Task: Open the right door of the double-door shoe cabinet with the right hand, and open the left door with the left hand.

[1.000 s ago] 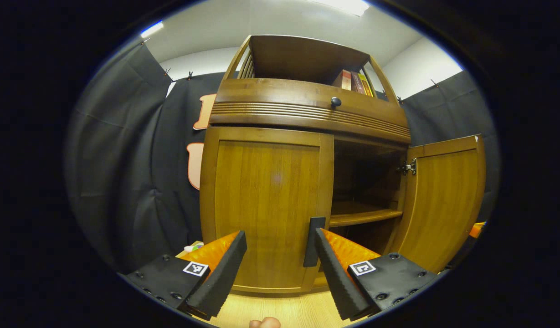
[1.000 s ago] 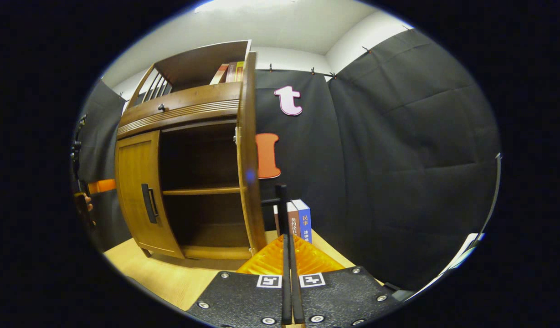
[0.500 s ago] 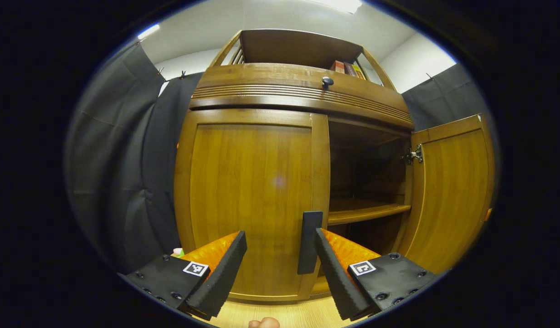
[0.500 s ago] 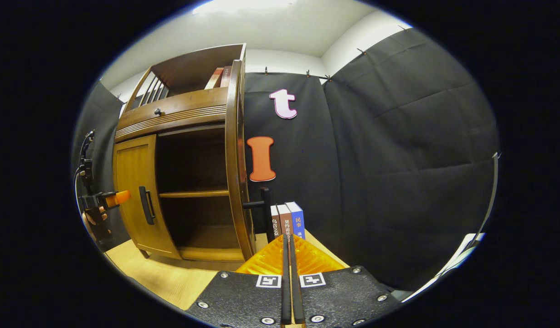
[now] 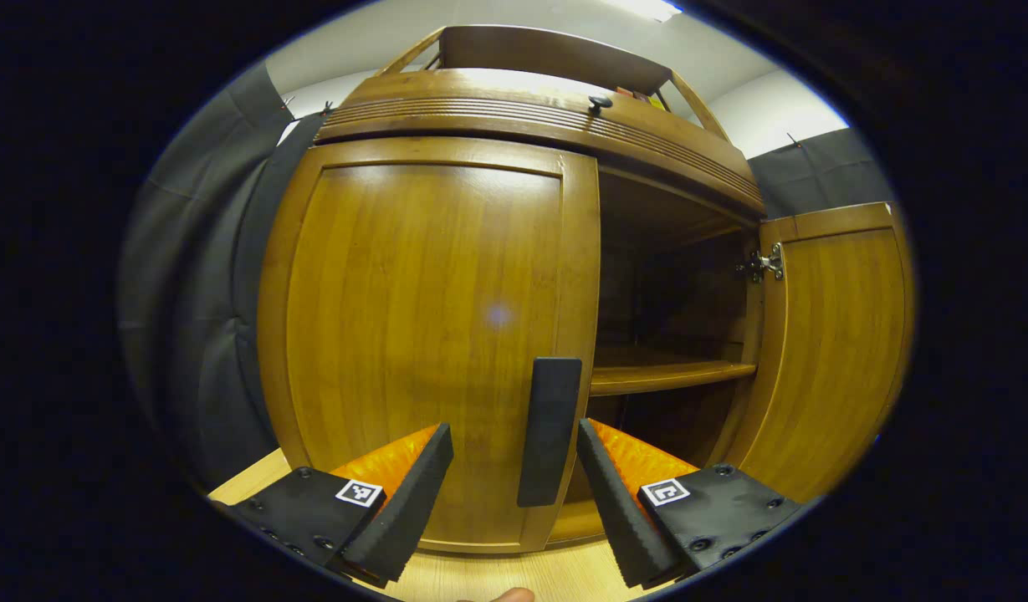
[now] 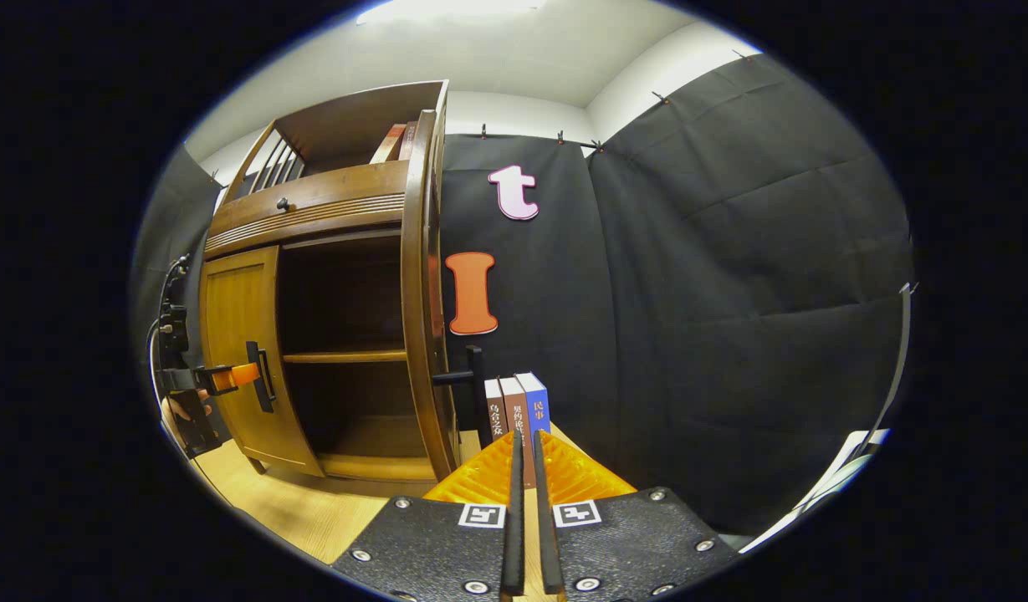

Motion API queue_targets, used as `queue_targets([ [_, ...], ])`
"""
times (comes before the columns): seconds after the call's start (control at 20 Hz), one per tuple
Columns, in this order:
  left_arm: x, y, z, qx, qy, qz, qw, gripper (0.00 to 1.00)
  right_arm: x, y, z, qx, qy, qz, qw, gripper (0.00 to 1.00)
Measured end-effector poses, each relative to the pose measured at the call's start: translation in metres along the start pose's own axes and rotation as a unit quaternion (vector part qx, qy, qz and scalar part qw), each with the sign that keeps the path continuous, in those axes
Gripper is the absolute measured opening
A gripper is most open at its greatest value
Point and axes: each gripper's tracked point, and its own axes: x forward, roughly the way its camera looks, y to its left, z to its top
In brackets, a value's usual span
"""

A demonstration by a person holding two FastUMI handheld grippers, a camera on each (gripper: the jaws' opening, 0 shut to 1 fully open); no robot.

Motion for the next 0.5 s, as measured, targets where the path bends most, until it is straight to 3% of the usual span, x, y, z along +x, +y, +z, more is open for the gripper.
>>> queue_targets([
  [0.2,0.016,-0.004,-0.011,0.013,0.019,0.004,1.000,0.94,0.001,0.002,-0.003,0.001,0.002,0.003,1.000,0.07],
  [0.3,0.024,-0.004,-0.019,0.021,0.030,0.004,0.999,0.89,0.001,0.002,-0.004,0.001,0.003,0.003,1.000,0.07],
  [0.5,0.031,-0.016,-0.026,0.012,0.039,-0.017,0.999,0.65,0.000,0.000,-0.005,0.003,0.003,0.003,1.000,0.07],
])
